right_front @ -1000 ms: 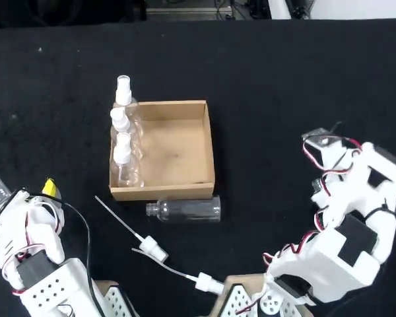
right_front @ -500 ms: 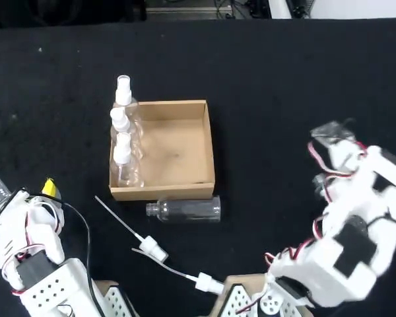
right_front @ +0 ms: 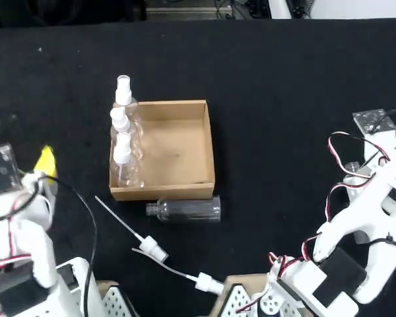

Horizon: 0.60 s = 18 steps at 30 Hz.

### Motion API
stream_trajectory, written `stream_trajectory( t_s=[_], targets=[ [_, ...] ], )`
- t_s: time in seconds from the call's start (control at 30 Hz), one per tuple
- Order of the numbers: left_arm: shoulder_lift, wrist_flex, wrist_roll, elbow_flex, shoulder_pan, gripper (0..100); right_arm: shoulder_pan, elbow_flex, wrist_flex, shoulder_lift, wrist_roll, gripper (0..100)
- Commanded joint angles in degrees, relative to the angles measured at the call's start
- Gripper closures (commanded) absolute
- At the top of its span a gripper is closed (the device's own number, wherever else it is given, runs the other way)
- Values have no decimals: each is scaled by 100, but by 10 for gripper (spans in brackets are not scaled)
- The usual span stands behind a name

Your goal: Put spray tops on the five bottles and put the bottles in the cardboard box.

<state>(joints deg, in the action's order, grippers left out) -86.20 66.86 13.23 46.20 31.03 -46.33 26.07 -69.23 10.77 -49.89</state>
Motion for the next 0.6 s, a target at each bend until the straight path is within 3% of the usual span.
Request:
stream_trajectory(
  t_s=[0.0,0.17,0.33,0.47,0.57],
  targets=[
    [1310,185,53,-1982,-523,748,-105,-444,-26,374,220,988],
    [2295,905,70,-3521,-2009,748,-149,-418,-35,374,220,988],
    [3051,2040,466,-4505,-4400,748,-422,-435,-26,365,220,988],
    [3719,3174,1116,-4356,-6642,748,-800,-444,-26,365,167,988],
    [4132,3182,1345,-3679,-7741,748,-1046,-453,-35,365,-26,988]
  ],
)
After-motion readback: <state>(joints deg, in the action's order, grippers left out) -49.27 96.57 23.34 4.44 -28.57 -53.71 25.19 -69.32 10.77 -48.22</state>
